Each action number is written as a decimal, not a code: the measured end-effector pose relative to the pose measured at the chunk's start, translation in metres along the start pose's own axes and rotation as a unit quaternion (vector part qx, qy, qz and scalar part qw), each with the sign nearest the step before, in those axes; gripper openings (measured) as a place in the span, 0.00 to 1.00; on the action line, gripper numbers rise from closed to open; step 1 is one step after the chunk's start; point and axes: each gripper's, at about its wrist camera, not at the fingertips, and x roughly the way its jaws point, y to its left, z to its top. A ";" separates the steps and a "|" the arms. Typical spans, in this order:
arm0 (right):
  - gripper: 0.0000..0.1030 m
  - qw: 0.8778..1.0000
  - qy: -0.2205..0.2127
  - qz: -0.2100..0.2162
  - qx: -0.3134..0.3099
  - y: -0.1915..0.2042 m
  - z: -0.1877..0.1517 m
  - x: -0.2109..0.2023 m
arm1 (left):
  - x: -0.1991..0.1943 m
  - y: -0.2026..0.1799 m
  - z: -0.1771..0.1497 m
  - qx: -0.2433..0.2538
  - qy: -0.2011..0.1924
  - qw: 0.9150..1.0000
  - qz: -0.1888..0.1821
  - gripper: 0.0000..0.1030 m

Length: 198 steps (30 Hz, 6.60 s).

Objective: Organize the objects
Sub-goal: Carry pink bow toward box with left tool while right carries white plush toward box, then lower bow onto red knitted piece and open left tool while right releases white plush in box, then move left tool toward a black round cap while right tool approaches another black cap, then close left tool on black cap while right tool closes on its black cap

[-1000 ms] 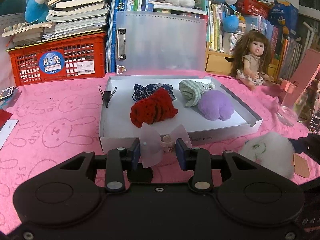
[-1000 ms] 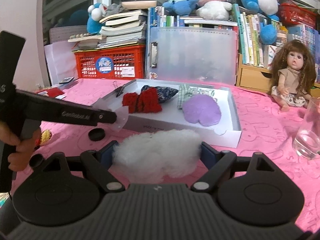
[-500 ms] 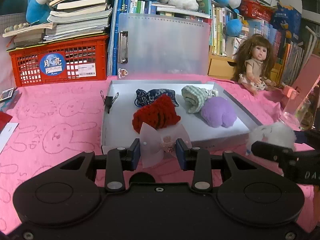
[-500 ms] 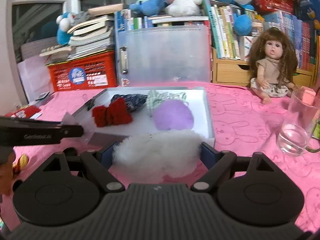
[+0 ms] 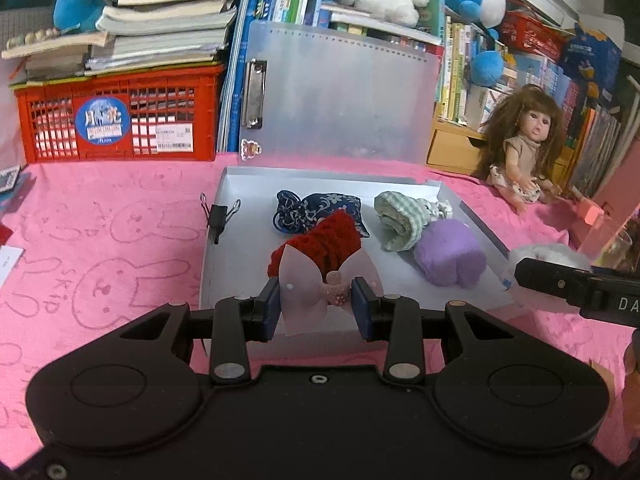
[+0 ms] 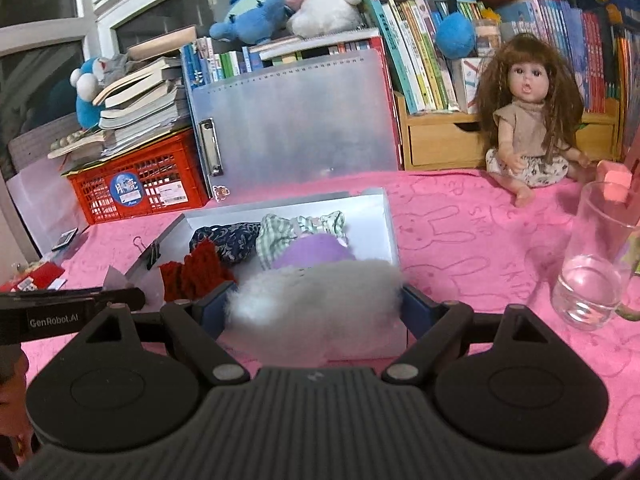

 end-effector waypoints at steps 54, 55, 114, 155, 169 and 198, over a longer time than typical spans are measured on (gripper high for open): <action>0.82 0.998 0.025 -0.003 0.056 -0.008 0.018 0.106 | 0.104 0.009 0.026 -0.005 0.038 0.999 0.038 0.34; 0.82 0.998 0.027 -0.004 0.056 -0.009 0.017 0.107 | 0.104 0.008 0.025 -0.002 0.037 0.999 0.039 0.34; 0.91 0.994 -0.029 0.000 -0.108 0.055 -0.046 -0.053 | -0.098 0.002 -0.066 0.043 -0.054 0.998 -0.012 0.79; 0.91 0.995 -0.030 -0.030 -0.095 0.064 -0.144 -0.101 | -0.143 0.013 -0.154 0.029 -0.069 0.995 0.071 0.55; 0.82 0.994 -0.026 -0.037 -0.100 0.069 -0.146 -0.099 | -0.136 0.020 -0.161 0.017 -0.051 0.995 0.082 0.46; 0.36 0.994 -0.034 -0.060 -0.082 0.063 -0.145 -0.098 | -0.139 0.013 -0.155 0.022 -0.068 0.995 0.075 0.30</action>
